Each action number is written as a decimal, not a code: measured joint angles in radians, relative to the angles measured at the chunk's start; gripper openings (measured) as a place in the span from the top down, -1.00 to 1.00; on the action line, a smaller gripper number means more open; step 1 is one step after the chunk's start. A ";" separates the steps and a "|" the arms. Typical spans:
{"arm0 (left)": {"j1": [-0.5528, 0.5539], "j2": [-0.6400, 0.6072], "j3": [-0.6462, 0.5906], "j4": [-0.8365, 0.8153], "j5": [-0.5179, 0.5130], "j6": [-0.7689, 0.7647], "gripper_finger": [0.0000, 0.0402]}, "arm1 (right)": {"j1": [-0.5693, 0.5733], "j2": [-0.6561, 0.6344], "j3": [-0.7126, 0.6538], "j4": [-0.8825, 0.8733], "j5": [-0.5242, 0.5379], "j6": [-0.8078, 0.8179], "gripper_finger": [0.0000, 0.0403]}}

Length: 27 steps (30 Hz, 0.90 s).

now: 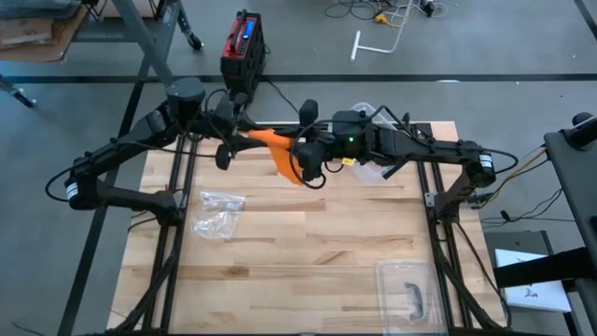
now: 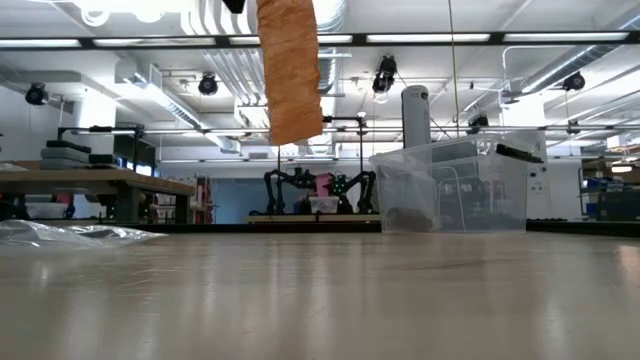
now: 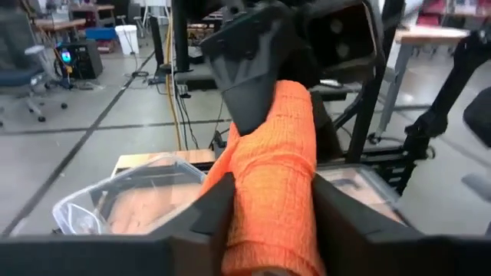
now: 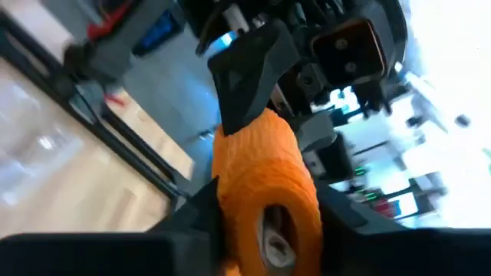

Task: Roll bandage
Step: Roll the orange bandage on the table

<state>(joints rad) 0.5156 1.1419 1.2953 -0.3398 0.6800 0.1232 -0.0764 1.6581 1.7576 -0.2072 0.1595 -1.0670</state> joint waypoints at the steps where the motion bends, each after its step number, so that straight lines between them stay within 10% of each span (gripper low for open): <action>1: 0.000 0.000 0.000 -0.001 -0.001 0.021 0.43 | 0.000 0.000 0.000 -0.002 -0.015 0.047 0.43; 14: 0.000 -0.001 0.000 0.067 -0.187 0.533 0.64 | -0.019 -0.079 0.003 -0.078 -0.016 0.884 -0.44; 27: -0.003 -0.006 0.038 -0.136 -0.220 0.776 0.67 | -0.016 -0.038 -0.020 0.042 0.052 0.991 -0.43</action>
<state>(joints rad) 0.5125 1.1356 1.3334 -0.4759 0.4603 0.8991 -0.0924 1.6203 1.7373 -0.1654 0.2115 -0.0756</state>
